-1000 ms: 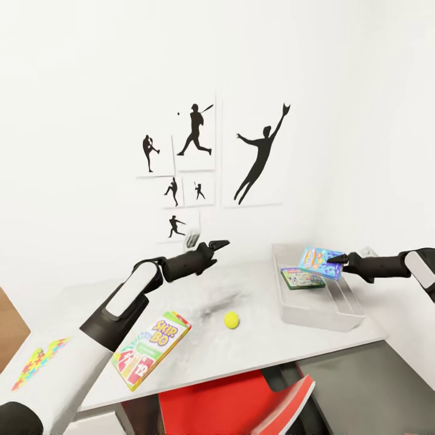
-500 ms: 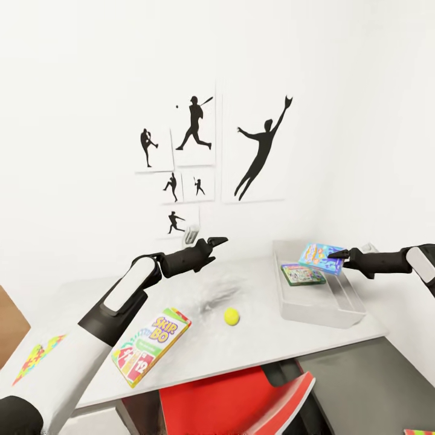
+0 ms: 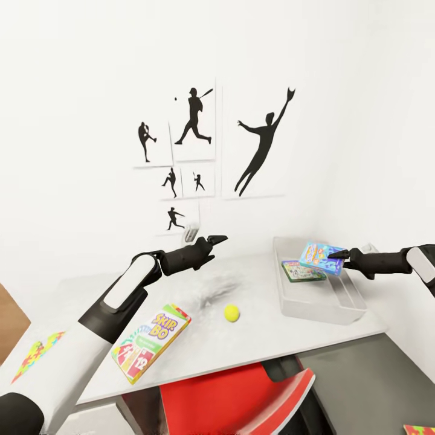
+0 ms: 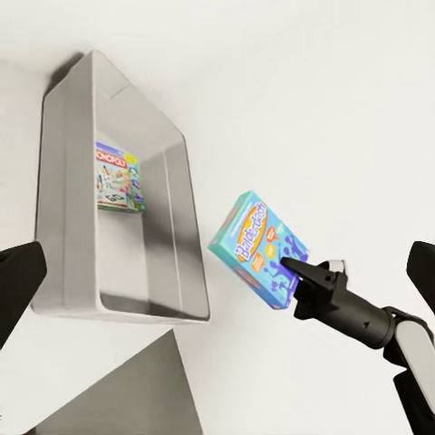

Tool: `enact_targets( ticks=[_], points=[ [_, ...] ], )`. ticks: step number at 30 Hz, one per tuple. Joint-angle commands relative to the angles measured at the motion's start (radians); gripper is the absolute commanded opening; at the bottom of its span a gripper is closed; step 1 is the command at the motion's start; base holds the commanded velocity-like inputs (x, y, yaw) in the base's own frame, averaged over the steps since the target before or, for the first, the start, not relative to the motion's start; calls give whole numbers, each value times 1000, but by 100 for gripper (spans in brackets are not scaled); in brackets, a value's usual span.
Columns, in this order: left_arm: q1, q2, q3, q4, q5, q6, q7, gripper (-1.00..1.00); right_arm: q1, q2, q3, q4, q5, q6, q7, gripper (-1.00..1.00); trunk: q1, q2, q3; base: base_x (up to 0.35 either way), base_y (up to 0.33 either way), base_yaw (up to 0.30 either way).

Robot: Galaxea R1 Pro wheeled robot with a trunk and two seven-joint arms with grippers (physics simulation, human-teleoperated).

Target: Put all the toys in the child's room - the three board games (two on the bed and one on the table), the two jigsaw puzzles on the table, and the tennis ball on the table - inside the toy box on the table in the child's room.

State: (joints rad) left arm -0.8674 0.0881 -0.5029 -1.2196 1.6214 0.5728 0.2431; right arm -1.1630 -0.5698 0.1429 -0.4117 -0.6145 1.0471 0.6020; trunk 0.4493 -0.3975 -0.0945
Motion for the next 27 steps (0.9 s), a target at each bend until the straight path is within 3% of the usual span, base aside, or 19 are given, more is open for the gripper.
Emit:
enact_targets(
  ticks=[1,27],
  points=[
    [-2,0,-1,-1,11,-1,9,100,-1,-1,4,0,6,0,11,-100,1,-3,-4,0,0,0],
    [-32,-8,-2,0,13,1,10,100,2,20,4,1,6,0,12,-100,1,-3,-47,0,0,0]
  ],
)
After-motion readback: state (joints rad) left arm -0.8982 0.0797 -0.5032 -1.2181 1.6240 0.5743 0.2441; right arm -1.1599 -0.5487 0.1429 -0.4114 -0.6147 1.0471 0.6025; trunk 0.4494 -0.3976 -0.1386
